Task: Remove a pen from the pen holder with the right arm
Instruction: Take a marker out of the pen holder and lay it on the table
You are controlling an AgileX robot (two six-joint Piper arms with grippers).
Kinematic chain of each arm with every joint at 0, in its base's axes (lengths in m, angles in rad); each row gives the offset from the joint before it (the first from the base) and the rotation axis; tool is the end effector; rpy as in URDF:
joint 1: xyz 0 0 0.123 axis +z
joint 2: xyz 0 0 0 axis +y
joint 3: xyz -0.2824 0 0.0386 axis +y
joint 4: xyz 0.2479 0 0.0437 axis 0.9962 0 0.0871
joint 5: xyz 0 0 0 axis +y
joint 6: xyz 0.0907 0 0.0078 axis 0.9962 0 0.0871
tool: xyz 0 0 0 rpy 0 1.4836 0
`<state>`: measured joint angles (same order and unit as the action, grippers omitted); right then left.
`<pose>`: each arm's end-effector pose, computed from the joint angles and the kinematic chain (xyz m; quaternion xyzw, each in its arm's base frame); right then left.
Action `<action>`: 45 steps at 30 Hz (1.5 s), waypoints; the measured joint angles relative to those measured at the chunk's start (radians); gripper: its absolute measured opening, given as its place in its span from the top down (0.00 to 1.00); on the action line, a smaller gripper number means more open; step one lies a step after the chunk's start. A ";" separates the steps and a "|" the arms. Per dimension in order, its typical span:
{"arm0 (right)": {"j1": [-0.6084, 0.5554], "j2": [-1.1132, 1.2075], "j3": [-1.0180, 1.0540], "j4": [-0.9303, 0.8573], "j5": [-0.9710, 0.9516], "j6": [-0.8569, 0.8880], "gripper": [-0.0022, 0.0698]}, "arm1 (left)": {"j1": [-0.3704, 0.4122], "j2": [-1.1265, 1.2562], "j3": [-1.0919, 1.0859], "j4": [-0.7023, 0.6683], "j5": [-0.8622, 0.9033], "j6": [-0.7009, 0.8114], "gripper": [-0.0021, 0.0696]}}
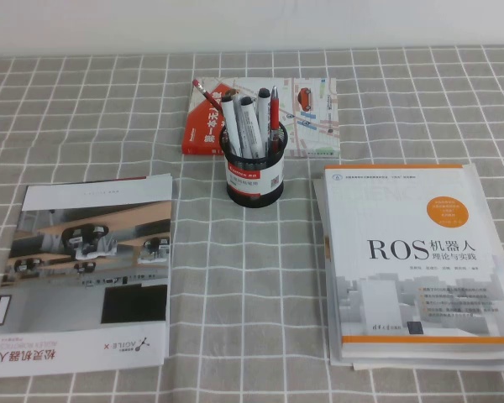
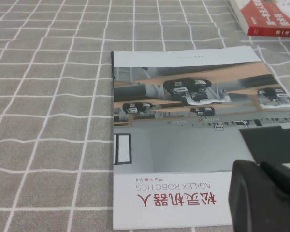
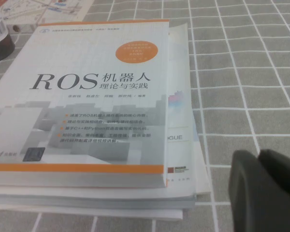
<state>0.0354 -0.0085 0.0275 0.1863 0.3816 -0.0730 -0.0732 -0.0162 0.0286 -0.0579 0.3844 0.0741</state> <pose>0.0522 0.0082 0.1706 0.0057 0.8068 0.0678 0.5869 0.0518 -0.0058 0.1698 0.0442 0.8063 -0.0243 0.5894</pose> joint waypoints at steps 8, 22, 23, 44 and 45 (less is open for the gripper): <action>0.000 0.000 0.000 0.000 0.000 0.000 0.99 | 0.000 0.000 0.000 0.000 0.000 0.000 0.98; 0.000 0.000 0.000 0.000 0.000 0.000 0.99 | 0.000 0.000 0.000 0.000 0.000 0.000 0.98; 0.000 0.000 0.000 0.000 0.000 0.000 0.99 | 0.000 0.000 0.000 0.000 0.000 0.000 0.98; 0.000 0.000 0.000 0.101 -0.078 0.000 0.99 | 0.000 0.000 0.000 0.000 0.000 0.000 0.98; 0.000 0.000 0.000 0.120 -0.091 0.000 0.99 | 0.000 0.000 0.000 0.000 0.000 0.000 0.98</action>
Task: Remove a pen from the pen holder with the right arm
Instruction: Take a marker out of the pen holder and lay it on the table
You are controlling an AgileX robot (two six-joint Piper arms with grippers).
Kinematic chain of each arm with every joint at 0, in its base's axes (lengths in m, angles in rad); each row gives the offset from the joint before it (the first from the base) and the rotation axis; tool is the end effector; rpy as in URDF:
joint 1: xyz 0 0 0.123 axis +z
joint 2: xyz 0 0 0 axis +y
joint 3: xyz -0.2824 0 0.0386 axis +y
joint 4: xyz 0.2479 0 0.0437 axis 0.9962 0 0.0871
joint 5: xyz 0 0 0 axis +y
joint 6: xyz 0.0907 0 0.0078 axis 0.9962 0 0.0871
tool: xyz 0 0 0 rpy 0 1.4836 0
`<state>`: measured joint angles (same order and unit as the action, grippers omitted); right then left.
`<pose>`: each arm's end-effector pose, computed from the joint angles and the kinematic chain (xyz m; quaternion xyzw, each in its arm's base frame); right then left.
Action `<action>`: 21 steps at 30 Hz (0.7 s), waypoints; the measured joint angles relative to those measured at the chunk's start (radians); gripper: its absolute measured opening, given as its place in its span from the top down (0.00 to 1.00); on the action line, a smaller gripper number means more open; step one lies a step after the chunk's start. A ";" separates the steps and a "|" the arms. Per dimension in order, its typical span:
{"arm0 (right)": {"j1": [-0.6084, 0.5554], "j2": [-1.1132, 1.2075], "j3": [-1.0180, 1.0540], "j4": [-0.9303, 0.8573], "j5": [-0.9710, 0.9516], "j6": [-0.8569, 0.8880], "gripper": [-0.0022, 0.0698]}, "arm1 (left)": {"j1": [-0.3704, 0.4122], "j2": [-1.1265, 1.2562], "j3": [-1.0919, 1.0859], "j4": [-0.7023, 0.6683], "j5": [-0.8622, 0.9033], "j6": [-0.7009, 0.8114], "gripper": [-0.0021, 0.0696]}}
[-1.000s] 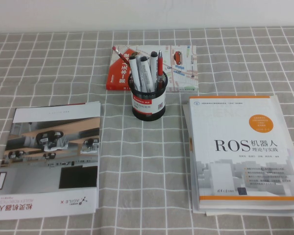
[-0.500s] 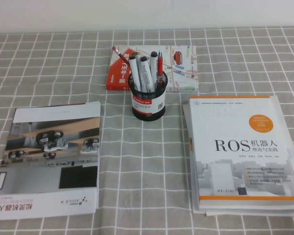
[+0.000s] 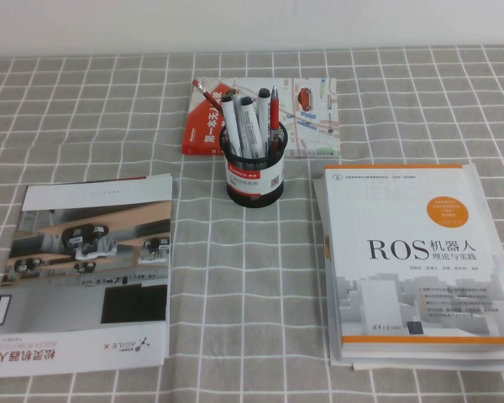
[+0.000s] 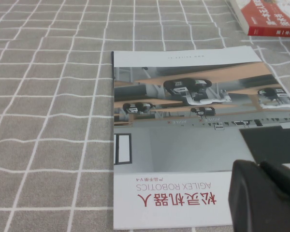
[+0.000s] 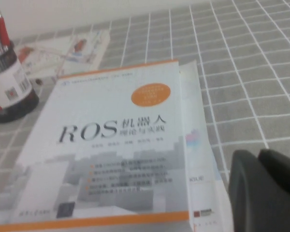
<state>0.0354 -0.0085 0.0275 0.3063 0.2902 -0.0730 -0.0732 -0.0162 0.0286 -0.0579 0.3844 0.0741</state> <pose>0.0543 0.0098 0.1792 0.0450 0.7755 0.1137 0.6194 0.0518 -0.0058 0.1698 0.0442 0.8063 -0.0243 0.5894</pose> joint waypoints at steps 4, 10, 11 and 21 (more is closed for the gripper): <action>0.000 0.000 0.000 0.102 -0.066 0.000 0.99 | 0.000 0.000 0.000 0.000 0.000 0.000 0.98; 0.000 0.000 0.000 0.313 -0.140 0.000 0.99 | 0.000 0.000 0.000 0.000 0.000 0.000 0.98; 0.000 0.000 0.000 0.355 -0.146 0.000 0.99 | 0.000 0.000 0.000 0.000 0.000 0.000 0.98; 0.000 0.000 0.000 0.457 -0.159 -0.002 0.99 | 0.000 0.000 0.000 0.000 0.000 0.000 0.98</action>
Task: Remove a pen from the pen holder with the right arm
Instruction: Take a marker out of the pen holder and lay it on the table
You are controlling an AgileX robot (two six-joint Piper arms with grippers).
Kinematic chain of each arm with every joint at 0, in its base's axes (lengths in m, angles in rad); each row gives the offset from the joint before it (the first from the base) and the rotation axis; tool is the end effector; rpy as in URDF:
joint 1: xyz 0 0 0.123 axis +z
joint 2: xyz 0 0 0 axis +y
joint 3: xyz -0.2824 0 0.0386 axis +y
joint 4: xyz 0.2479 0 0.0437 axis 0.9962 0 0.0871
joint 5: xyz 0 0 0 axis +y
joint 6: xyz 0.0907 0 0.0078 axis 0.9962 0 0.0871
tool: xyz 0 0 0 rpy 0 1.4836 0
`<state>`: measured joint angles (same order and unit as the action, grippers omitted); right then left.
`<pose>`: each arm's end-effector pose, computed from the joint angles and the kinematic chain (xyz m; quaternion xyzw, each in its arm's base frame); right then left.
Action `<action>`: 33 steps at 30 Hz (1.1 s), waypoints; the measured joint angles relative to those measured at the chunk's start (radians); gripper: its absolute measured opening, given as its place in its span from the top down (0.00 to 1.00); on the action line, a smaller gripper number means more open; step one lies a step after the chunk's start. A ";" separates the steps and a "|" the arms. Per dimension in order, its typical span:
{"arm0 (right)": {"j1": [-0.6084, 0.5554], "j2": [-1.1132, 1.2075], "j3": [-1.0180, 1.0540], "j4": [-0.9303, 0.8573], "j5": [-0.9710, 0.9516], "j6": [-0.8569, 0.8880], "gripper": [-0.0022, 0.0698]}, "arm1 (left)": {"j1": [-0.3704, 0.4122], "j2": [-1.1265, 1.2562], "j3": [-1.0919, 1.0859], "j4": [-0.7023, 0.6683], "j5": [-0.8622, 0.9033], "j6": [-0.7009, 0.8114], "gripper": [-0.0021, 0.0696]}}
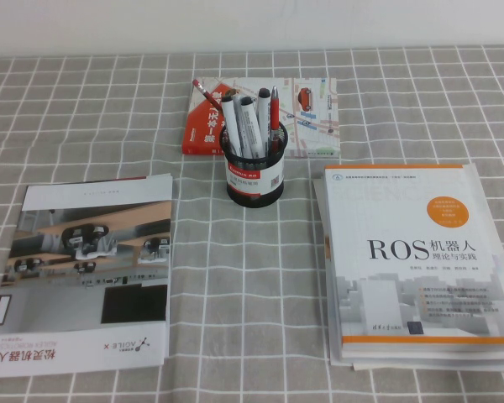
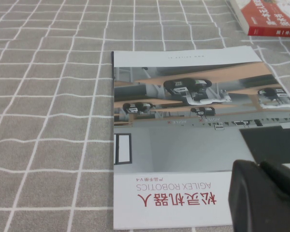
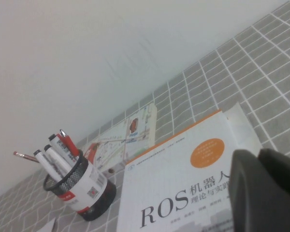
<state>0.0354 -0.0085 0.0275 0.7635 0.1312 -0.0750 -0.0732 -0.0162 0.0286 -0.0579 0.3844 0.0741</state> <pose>0.0563 0.0103 0.1957 0.1982 0.6885 0.2757 0.6408 0.0518 -0.0058 0.1698 0.0442 0.8063 -0.0243 0.5894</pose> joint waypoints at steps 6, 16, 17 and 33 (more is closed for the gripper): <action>0.000 0.000 0.000 0.050 0.036 0.000 0.99 | 0.000 0.000 0.000 0.000 0.000 0.000 0.98; 0.000 0.174 -0.191 -0.030 0.323 0.000 0.99 | 0.000 0.000 0.000 0.000 0.000 0.000 0.98; 0.000 0.205 -0.217 -0.045 0.342 0.000 0.99 | 0.000 0.000 0.000 0.000 0.000 0.000 0.98; 0.000 0.831 -0.590 -0.138 0.589 -0.175 0.99 | 0.000 0.000 0.000 0.000 0.000 0.000 0.98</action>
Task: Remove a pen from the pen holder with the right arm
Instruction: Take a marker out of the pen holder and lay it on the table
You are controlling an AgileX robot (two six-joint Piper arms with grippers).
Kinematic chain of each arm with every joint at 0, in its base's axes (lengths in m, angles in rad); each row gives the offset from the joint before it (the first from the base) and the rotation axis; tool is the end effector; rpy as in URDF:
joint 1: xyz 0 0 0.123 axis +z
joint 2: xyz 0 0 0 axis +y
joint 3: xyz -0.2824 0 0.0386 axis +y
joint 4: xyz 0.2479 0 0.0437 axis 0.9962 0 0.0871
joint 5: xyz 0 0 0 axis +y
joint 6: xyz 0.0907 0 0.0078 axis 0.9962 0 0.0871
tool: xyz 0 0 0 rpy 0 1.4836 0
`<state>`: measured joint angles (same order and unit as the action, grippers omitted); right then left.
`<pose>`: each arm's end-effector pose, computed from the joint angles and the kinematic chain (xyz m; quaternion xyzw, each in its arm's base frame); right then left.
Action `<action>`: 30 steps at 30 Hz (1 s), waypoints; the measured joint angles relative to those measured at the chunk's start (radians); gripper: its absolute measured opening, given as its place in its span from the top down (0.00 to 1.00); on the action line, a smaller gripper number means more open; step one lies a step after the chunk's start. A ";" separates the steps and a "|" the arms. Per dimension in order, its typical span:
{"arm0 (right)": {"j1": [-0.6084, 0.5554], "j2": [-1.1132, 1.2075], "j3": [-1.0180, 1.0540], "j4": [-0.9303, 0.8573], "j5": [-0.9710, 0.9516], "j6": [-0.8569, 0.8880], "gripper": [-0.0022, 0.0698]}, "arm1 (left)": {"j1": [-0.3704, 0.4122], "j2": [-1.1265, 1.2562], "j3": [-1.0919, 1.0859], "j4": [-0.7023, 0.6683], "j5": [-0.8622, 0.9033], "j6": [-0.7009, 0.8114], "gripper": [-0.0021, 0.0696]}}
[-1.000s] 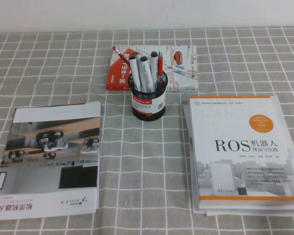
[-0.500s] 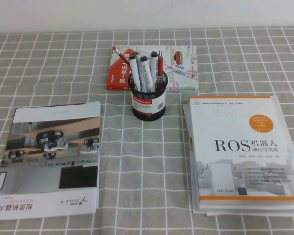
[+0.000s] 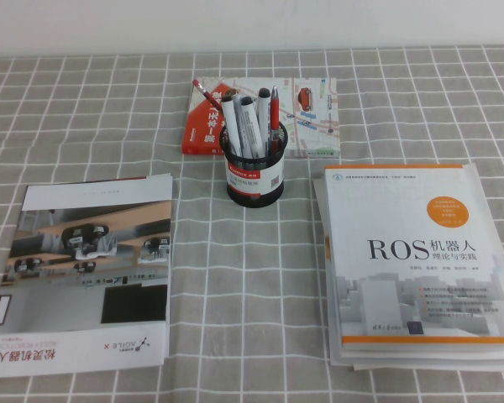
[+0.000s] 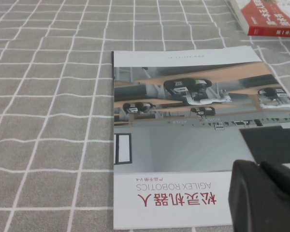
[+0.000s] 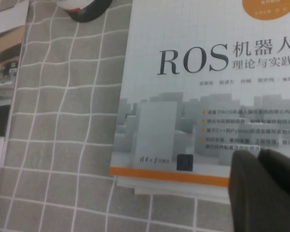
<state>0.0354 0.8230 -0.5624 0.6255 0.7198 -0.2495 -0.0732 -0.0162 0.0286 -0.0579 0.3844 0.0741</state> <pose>0.1446 0.0403 0.2749 0.0219 0.9097 0.2329 0.3431 0.0518 -0.0058 0.1698 0.0442 0.8063 -0.0243 0.5894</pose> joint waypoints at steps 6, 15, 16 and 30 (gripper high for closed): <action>0.080 0.222 -0.157 -0.002 -0.006 -0.050 0.99 | 0.000 0.000 0.000 0.000 0.000 0.000 0.98; 0.410 0.512 -0.358 -0.075 -0.136 -0.063 0.99 | 0.000 0.000 0.000 0.000 0.000 0.000 0.98; 0.443 0.541 -0.384 -0.090 -0.141 -0.080 0.99 | 0.000 0.000 0.000 0.000 0.000 0.000 0.98; 0.703 0.694 -0.525 -0.278 -0.515 -0.392 0.94 | 0.000 0.000 0.000 0.000 0.000 0.000 0.98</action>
<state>0.7388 1.5168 -1.0878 0.3476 0.2048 -0.6414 -0.0732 -0.0162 0.0286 -0.0579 0.3844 0.0741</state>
